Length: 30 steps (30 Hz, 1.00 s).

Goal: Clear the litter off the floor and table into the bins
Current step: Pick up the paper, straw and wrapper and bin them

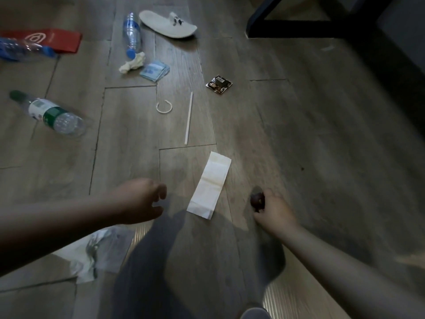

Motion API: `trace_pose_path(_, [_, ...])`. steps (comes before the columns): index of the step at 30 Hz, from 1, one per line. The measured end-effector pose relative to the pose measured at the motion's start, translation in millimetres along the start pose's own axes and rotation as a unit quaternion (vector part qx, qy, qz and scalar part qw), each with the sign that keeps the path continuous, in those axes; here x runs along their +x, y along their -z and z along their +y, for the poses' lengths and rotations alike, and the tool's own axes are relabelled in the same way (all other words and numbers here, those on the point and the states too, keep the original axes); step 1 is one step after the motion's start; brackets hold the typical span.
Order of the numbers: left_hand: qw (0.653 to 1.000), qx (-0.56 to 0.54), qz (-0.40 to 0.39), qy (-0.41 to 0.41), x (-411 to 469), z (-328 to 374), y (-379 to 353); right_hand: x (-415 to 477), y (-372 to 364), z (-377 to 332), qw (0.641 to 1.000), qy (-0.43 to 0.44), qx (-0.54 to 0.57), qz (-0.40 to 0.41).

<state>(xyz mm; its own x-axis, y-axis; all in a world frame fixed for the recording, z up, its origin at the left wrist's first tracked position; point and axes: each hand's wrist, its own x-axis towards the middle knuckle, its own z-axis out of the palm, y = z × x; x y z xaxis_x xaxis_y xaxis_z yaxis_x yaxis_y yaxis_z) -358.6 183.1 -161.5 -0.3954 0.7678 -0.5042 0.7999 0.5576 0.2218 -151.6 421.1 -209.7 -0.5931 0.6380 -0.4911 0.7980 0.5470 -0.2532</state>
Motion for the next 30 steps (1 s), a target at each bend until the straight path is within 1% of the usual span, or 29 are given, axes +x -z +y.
trace_pose_path(4, [1.000, -0.009, -0.005, 0.021, -2, -19, -6, 12, -7, -32, 0.997, 0.029, 0.063, 0.016])
trace_pose_path(6, [0.999, -0.011, -0.004, 0.040, -4, -30, -7, 16, -8, -47, 0.992, 0.058, 0.109, 0.022])
trace_pose_path(9, [0.998, -0.001, 0.008, 0.061, -6, -47, -7, 22, -8, -65, 0.975, 0.113, 0.190, 0.003])
trace_pose_path(11, [0.997, 0.001, 0.020, 0.077, -2, -59, -6, 27, -6, -72, 0.969, 0.132, 0.207, -0.003])
trace_pose_path(17, [0.991, -0.023, 0.055, 0.123, 20, -78, 6, 56, 19, -82, 0.984, 0.136, 0.097, 0.066])
trace_pose_path(22, [0.982, -0.062, 0.089, 0.151, 53, -85, 20, 97, 54, -109, 0.980, 0.182, 0.058, 0.061])
trace_pose_path(25, [0.973, -0.088, 0.122, 0.176, 77, -90, 32, 135, 64, -134, 0.981, 0.183, 0.001, 0.069])
trace_pose_path(27, [0.969, -0.108, 0.140, 0.175, 93, -93, 39, 163, 66, -150, 0.981, 0.179, -0.028, 0.073])
trace_pose_path(30, [0.968, -0.128, 0.158, 0.146, 112, -98, 47, 202, 68, -170, 0.982, 0.166, -0.042, 0.081])
